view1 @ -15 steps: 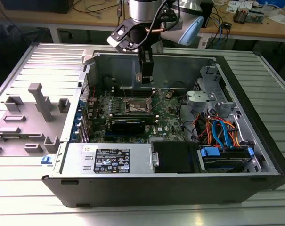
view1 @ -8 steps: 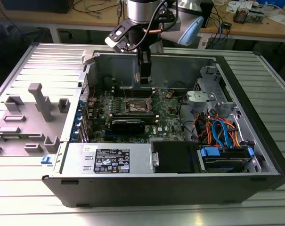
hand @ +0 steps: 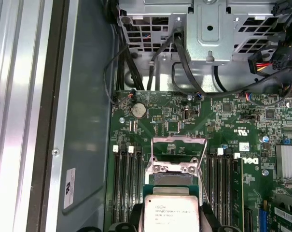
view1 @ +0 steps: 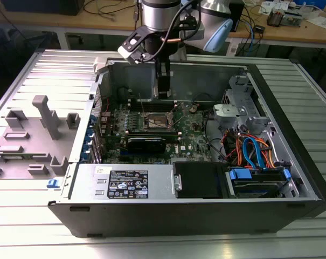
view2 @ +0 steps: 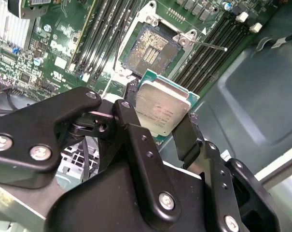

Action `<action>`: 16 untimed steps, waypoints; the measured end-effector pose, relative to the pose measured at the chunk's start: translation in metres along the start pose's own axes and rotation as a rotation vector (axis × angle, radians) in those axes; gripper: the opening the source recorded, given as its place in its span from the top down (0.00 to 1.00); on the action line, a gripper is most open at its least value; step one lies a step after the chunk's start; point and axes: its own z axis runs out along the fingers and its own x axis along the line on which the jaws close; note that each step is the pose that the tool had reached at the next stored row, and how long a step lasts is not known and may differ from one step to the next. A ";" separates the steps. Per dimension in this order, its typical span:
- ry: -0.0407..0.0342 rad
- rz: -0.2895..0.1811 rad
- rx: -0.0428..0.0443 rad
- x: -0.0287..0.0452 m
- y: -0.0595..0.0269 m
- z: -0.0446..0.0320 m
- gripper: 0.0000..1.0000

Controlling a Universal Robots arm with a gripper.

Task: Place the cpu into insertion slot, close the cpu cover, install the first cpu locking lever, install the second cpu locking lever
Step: 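Place the cpu into insertion slot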

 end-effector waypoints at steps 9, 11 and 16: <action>-0.0008 0.000 -0.0055 -0.0038 -0.0079 0.0114 0.45; -0.0030 0.000 -0.0055 -0.0037 -0.0086 0.0165 0.45; -0.0094 0.002 -0.0055 -0.0041 -0.0102 0.0259 0.45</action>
